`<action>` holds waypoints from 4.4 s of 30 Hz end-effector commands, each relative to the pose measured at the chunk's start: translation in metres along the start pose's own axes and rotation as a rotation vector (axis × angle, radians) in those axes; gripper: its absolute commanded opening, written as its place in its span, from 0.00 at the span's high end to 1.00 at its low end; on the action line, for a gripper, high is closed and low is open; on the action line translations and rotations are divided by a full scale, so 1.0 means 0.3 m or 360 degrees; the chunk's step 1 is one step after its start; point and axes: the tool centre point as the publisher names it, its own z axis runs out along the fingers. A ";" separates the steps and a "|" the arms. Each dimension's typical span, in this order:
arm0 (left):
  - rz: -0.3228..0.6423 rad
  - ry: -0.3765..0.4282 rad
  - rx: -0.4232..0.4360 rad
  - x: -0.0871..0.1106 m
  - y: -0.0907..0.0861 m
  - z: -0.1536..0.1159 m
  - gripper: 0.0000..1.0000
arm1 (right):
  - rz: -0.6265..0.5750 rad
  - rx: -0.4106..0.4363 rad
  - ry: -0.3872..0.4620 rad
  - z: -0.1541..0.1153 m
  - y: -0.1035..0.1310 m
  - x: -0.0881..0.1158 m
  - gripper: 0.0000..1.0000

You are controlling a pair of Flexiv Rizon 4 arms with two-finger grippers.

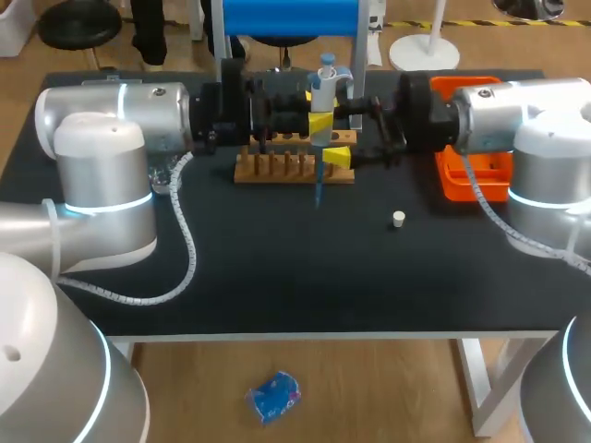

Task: Invert the test tube, pick up the pipette, mount the tip to pipette, aspirate from beaker and dispense into the tube, eject the tip, return the pipette, and cap with the stopper.

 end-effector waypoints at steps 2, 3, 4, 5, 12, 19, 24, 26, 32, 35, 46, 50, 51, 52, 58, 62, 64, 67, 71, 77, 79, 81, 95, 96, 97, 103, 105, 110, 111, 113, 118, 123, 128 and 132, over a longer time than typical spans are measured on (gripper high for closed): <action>-0.0002 -0.0012 0.0008 0.000 0.003 0.001 1.00 | -0.0001 0.0000 0.0008 0.015 -0.009 -0.017 0.23; -0.0003 -0.0013 0.0009 0.000 0.003 0.001 1.00 | -0.0001 -0.0001 0.0006 0.013 -0.009 -0.020 0.26; -0.0004 -0.0013 0.0012 0.000 0.003 0.001 1.00 | -0.0002 -0.0003 0.0003 0.012 -0.009 -0.022 0.36; -0.0005 -0.0013 0.0015 0.001 0.004 0.001 1.00 | -0.0003 -0.0005 0.0000 0.011 -0.008 -0.024 0.40; -0.0014 -0.0010 0.0018 0.000 0.011 0.002 1.00 | -0.0010 -0.0018 -0.0005 0.012 0.003 -0.032 0.59; -0.0017 -0.0012 0.0016 -0.002 0.014 0.000 1.00 | -0.0006 -0.0018 0.0003 0.018 0.006 -0.032 0.55; -0.0014 -0.0013 0.0012 -0.004 0.012 -0.003 1.00 | 0.0003 -0.0014 0.0011 0.021 -0.001 -0.028 0.56; -0.0013 -0.0013 0.0014 -0.005 0.012 -0.003 1.00 | 0.0007 -0.0012 0.0010 0.021 -0.005 -0.027 0.57; -0.0010 -0.0014 0.0019 -0.010 0.013 -0.005 1.00 | 0.0020 -0.0010 0.0008 0.020 -0.015 -0.024 0.65; -0.0008 -0.0014 0.0024 -0.012 0.013 -0.006 1.00 | 0.0028 -0.0009 0.0011 0.022 -0.021 -0.022 0.62; -0.0003 -0.0016 0.0032 -0.016 0.009 -0.011 1.00 | 0.0042 -0.0012 0.0020 0.029 -0.030 -0.019 0.61; -0.0001 -0.0016 0.0042 -0.016 0.007 -0.013 1.00 | 0.0045 -0.0008 0.0018 0.030 -0.034 -0.019 0.63; -0.0004 -0.0013 0.0057 -0.015 0.006 -0.013 1.00 | 0.0046 -0.0008 0.0017 0.029 -0.036 -0.020 0.62; -0.0005 -0.0013 0.0059 -0.015 0.005 -0.013 1.00 | 0.0047 -0.0008 0.0015 0.028 -0.038 -0.020 0.60; -0.0009 -0.0009 0.0062 -0.014 0.007 -0.010 1.00 | 0.0046 -0.0006 0.0014 0.028 -0.039 -0.021 0.58; -0.0013 -0.0009 0.0061 -0.013 0.008 -0.009 1.00 | 0.0040 -0.0009 0.0013 0.028 -0.038 -0.023 0.59; -0.0017 -0.0007 0.0056 -0.012 0.011 -0.007 1.00 | 0.0039 -0.0009 0.0013 0.029 -0.036 -0.025 0.59; -0.0024 -0.0004 0.0053 -0.011 0.015 -0.004 1.00 | 0.0034 -0.0010 0.0011 0.029 -0.034 -0.027 0.58; -0.0039 -0.0001 0.0047 -0.010 0.019 -0.001 1.00 | 0.0030 -0.0006 0.0009 0.028 -0.034 -0.031 0.59; -0.0050 0.0002 0.0042 -0.010 0.021 0.000 1.00 | 0.0025 -0.0001 0.0006 0.028 -0.033 -0.033 0.63; -0.0054 0.0003 0.0041 -0.010 0.021 0.001 1.00 | 0.0023 0.0003 0.0005 0.027 -0.034 -0.034 0.67; -0.0061 0.0007 0.0036 -0.010 0.022 0.001 1.00 | 0.0022 0.0007 0.0002 0.026 -0.035 -0.036 0.65; -0.0084 0.0018 0.0017 -0.007 0.034 0.006 1.00 | 0.0013 0.0012 -0.0008 0.024 -0.033 -0.043 0.77; -0.0084 0.0017 0.0018 -0.007 0.034 0.006 1.00 | 0.0014 0.0013 -0.0009 0.023 -0.034 -0.043 0.82; -0.0084 0.0016 0.0019 -0.007 0.034 0.006 1.00 | 0.0015 0.0013 -0.0010 0.023 -0.035 -0.043 0.88; -0.0076 0.0009 0.0027 -0.007 0.032 0.003 1.00 | 0.0023 0.0016 -0.0012 0.021 -0.042 -0.041 1.00; -0.0073 0.0007 0.0034 -0.007 0.030 0.002 1.00 | 0.0024 0.0015 -0.0015 0.020 -0.043 -0.041 1.00; -0.0077 0.0012 0.0041 -0.006 0.030 0.002 1.00 | 0.0022 0.0017 -0.0017 0.018 -0.042 -0.041 1.00; -0.0079 0.0014 0.0046 -0.005 0.030 0.003 1.00 | 0.0021 0.0017 -0.0016 0.018 -0.041 -0.041 1.00; -0.0068 0.0008 0.0071 -0.004 0.025 0.004 0.00 | 0.0020 0.0017 -0.0014 0.018 -0.040 -0.042 1.00; -0.0016 -0.0107 0.0096 -0.023 -0.004 -0.020 0.00 | 0.0020 0.0014 -0.0009 0.012 -0.039 -0.040 1.00; -0.0016 -0.0107 0.0096 -0.023 -0.004 -0.020 0.00 | -0.0010 0.0005 -0.0012 -0.034 -0.026 -0.036 1.00; -0.0016 -0.0107 0.0096 -0.023 -0.004 -0.020 0.00 | -0.0068 0.0001 0.0010 -0.104 0.003 -0.033 1.00; -0.0016 -0.0107 0.0096 -0.023 -0.004 -0.020 0.00 | -0.0070 -0.0016 0.0016 -0.168 0.021 -0.038 1.00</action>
